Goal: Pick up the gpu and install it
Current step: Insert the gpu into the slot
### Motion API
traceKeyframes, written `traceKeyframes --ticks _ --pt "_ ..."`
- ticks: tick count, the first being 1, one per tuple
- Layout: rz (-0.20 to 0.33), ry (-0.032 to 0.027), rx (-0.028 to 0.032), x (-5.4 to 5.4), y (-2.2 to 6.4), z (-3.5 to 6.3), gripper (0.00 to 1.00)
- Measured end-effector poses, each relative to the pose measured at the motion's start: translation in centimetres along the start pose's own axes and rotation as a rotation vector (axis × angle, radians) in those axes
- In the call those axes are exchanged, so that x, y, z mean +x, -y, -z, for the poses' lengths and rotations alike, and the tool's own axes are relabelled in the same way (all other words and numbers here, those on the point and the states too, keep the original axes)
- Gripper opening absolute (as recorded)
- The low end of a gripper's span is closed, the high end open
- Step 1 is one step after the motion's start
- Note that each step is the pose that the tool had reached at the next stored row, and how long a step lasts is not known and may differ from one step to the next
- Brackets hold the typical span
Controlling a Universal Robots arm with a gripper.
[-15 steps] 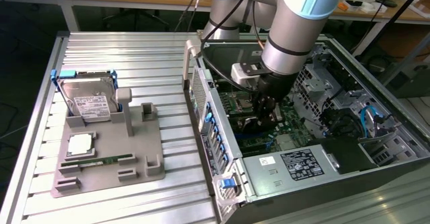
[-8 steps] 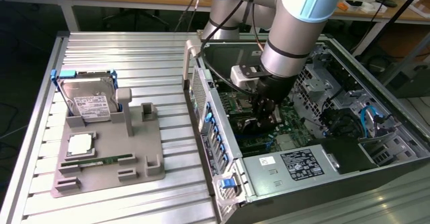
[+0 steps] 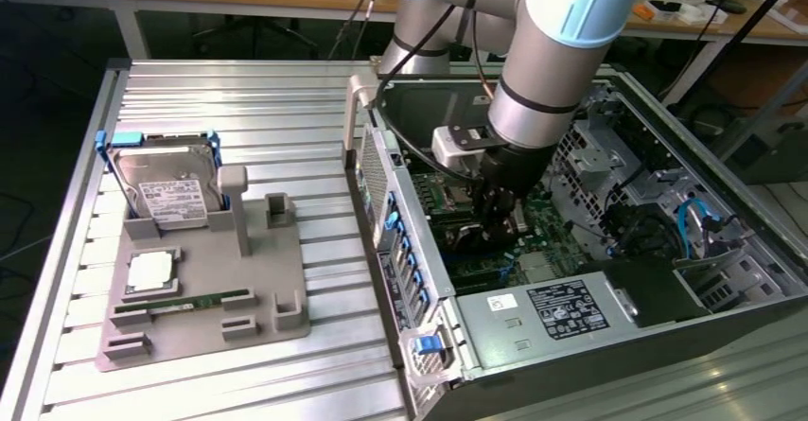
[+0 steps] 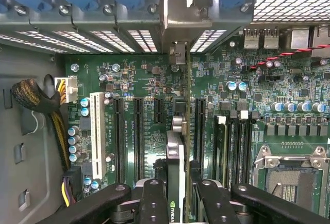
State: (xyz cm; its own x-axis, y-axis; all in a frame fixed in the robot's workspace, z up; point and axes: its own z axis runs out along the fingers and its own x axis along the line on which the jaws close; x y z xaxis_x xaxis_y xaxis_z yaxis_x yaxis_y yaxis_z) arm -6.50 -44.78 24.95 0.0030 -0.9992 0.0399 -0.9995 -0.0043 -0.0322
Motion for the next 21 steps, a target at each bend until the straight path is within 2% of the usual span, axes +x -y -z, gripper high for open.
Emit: traceKeyframes --ticks 2,5,7,8,9,10,15,17,21 --pt "0.000 0.0000 0.0000 0.0 0.00 0.00 0.27" --pt "0.000 -0.0006 0.0006 0.0 -0.11 -0.72 0.27" --pt "0.000 0.0002 0.0010 0.0 -0.13 -0.84 0.27" --pt "0.000 -0.0034 0.0008 0.0 -0.08 0.58 0.33" --pt "0.000 -0.0089 0.0010 0.1 -0.03 2.42 0.46" --pt "0.000 -0.0131 0.0012 0.1 0.00 3.64 0.46" --pt "0.000 -0.0143 0.0011 0.1 0.01 3.76 0.14" --pt "0.000 -0.0145 0.0010 0.1 0.01 3.77 0.11" --pt "0.001 -0.0149 0.0010 0.1 0.01 3.77 0.11"
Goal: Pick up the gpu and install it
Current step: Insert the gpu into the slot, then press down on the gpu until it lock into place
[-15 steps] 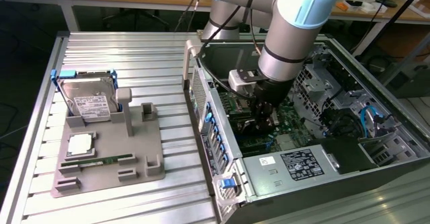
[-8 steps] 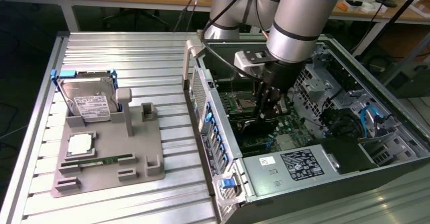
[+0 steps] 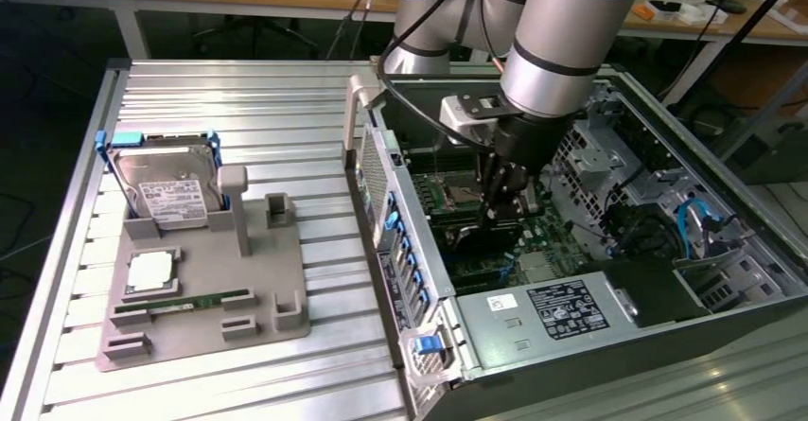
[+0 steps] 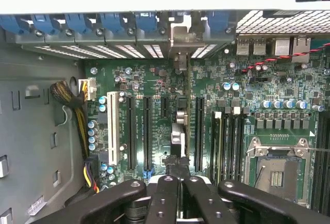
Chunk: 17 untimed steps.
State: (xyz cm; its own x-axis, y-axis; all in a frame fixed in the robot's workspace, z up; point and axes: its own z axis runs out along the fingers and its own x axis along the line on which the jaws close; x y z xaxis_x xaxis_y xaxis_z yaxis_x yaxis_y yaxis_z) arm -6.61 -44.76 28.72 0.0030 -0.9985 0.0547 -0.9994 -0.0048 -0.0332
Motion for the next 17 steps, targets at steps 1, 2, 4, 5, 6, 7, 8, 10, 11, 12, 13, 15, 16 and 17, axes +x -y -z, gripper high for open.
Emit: traceKeyframes --ticks 1,2,4,5,6,7,8,10,11,12,13,15,16,17 --pt "0.000 0.0000 0.0001 0.00 0.00 0.00 0.11" --pt "0.000 -0.0002 0.0000 0.00 0.00 0.00 0.11" --pt "0.000 -0.0004 0.0000 0.00 0.00 0.00 0.11" --pt "0.000 -0.0006 0.0000 0.00 0.00 0.00 0.11" --pt "0.000 -0.0007 0.0000 0.00 0.00 0.00 0.11" --pt "0.000 -0.0009 0.0000 0.00 0.00 0.00 0.11" --pt "0.000 -0.0009 0.0000 0.00 0.00 0.00 0.11" --pt "0.000 -0.0011 0.0000 0.00 0.00 0.00 0.11" --pt "0.000 -0.0012 0.0000 0.00 0.00 0.00 0.11" --pt "0.000 -0.0013 0.0000 0.00 0.00 0.00 0.11" --pt "0.000 -0.0012 0.0000 0.00 0.00 0.00 0.11" --pt "0.000 -0.0012 0.0000 0.00 0.00 0.00 0.11" --pt "0.000 -0.0013 0.0000 0.00 0.00 -0.01 0.11" --pt "0.000 -0.0011 0.0001 -0.01 0.00 -0.08 0.11"
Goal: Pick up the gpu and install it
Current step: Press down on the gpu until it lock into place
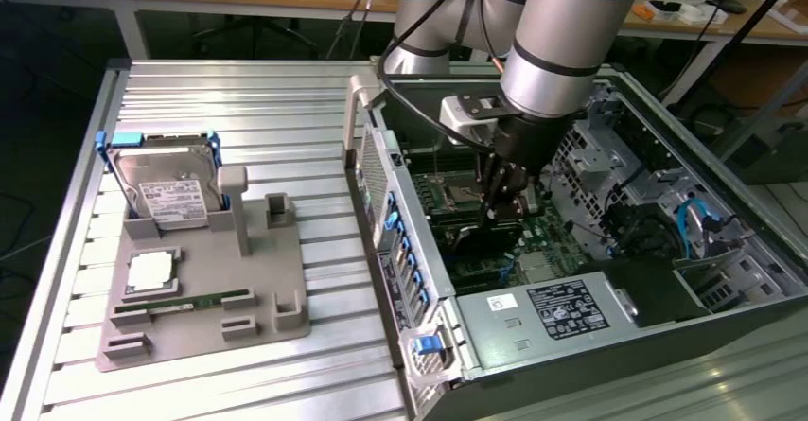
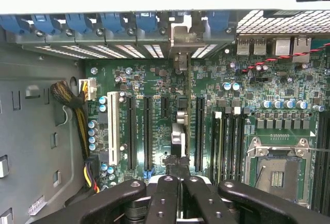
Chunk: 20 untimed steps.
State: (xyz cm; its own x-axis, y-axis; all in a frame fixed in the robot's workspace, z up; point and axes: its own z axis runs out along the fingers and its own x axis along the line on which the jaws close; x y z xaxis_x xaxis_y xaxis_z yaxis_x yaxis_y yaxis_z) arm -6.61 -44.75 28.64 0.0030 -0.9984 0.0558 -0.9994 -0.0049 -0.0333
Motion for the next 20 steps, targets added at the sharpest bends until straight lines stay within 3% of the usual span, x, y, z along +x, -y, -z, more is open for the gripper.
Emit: traceKeyframes --ticks 12,13,14,15,20 --pt "0.000 -0.0016 -0.0008 -0.1 -0.14 -1.73 0.11" --pt "0.000 0.0001 -0.0001 -0.1 -0.13 -1.71 0.11" --pt "0.000 0.0009 0.0001 0.0 -0.20 -0.64 0.11" --pt "0.000 0.0006 -0.0003 0.0 -0.34 -0.34 0.11" --pt "0.000 0.0005 -0.0006 0.0 -1.44 0.13 0.11"
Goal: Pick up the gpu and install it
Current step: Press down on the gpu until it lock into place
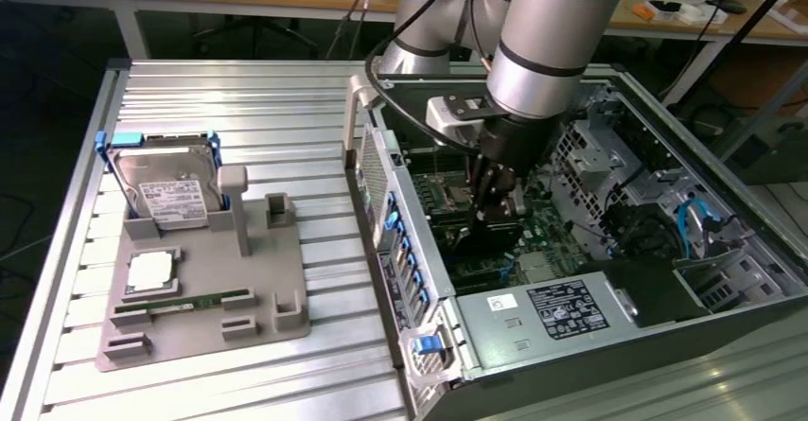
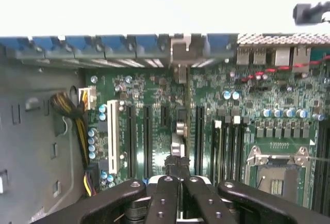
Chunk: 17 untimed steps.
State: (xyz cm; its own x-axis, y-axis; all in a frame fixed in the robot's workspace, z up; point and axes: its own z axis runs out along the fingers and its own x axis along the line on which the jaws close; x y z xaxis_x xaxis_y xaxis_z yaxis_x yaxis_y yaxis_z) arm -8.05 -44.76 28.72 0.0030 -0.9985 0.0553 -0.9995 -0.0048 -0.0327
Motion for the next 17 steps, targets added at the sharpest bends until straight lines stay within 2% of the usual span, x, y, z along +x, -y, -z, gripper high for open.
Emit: traceKeyframes --ticks 7,9,12,15,17 --pt "0.001 0.0017 -0.0105 0.0 -1.63 0.91 0.11" --pt "0.001 0.0022 -0.0174 0.1 -2.19 1.17 0.11" --pt "0.002 0.0027 -0.0324 0.1 -3.51 1.42 0.11" --pt "0.002 0.0029 -0.0455 0.1 -4.02 1.53 0.11" --pt "0.003 0.0033 -0.0469 0.1 -4.05 1.55 0.11"
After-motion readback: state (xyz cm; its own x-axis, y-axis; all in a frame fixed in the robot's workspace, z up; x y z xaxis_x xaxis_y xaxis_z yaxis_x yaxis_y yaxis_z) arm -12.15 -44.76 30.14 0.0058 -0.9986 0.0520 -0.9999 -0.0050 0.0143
